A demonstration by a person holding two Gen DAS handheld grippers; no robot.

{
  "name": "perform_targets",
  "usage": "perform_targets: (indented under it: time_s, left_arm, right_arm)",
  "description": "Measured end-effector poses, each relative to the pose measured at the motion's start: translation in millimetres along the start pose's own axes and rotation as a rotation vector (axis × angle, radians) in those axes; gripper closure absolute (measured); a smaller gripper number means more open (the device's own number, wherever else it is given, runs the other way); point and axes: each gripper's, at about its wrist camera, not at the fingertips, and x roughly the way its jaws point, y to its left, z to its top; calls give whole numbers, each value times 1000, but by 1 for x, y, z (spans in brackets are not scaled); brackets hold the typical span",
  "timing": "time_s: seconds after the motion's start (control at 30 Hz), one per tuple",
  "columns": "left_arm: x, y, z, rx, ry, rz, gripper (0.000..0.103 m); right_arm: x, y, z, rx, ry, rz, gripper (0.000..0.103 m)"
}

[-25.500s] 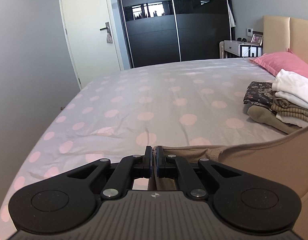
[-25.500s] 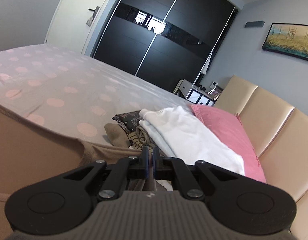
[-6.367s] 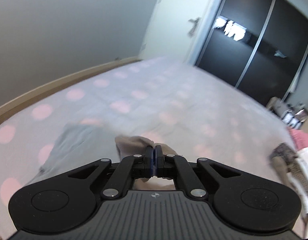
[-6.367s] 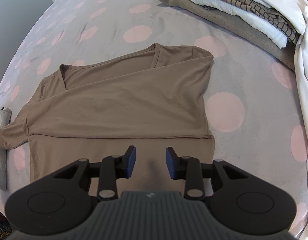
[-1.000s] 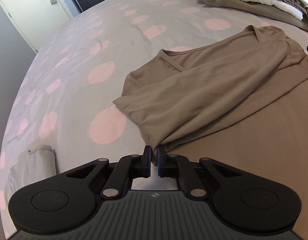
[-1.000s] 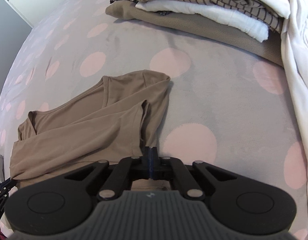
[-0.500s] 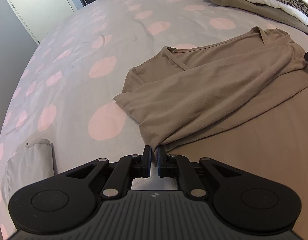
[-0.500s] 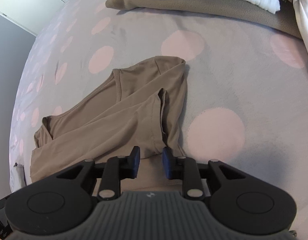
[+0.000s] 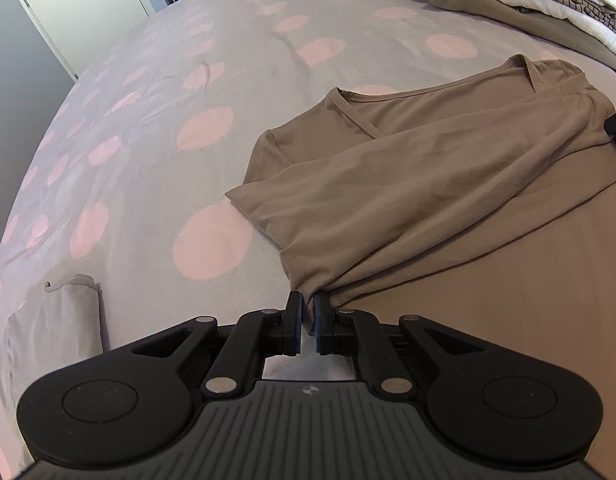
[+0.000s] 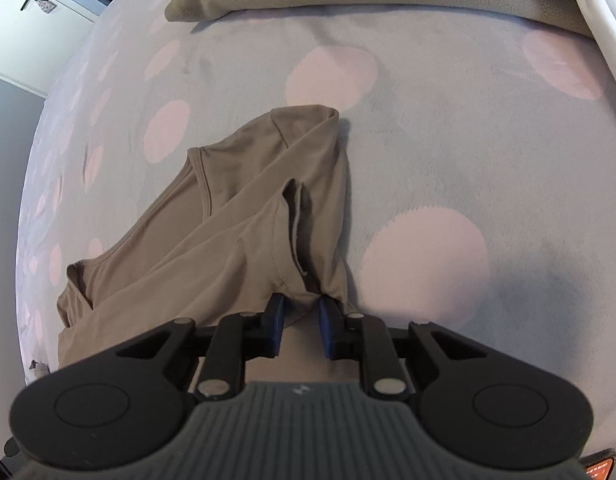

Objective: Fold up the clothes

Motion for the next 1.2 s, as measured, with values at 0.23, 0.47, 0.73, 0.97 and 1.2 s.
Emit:
perform_targets:
  time_s: [0.23,0.47,0.73,0.97,1.2]
  left_arm:
    - [-3,3,1,-10,-7,-4,99]
    - [-8,4,-1,-2,-7,-2,99]
    - [-1,1,-14,44,49,11,92]
    - [-15,17,-31,-18,96,-9,77]
    - [-47,17,-61,-103,79,-136,72]
  right_arm:
    - [-29,8,-4,-30,-45,16,100]
    - [-53,-1,-11,-16,-44,5,100]
    - [-21,-8,-27,-94,-18,-92,97]
    - [-52,-3,-43,-188,-63,-76,70]
    - [-80,4,-87,-384,-89,-59,68]
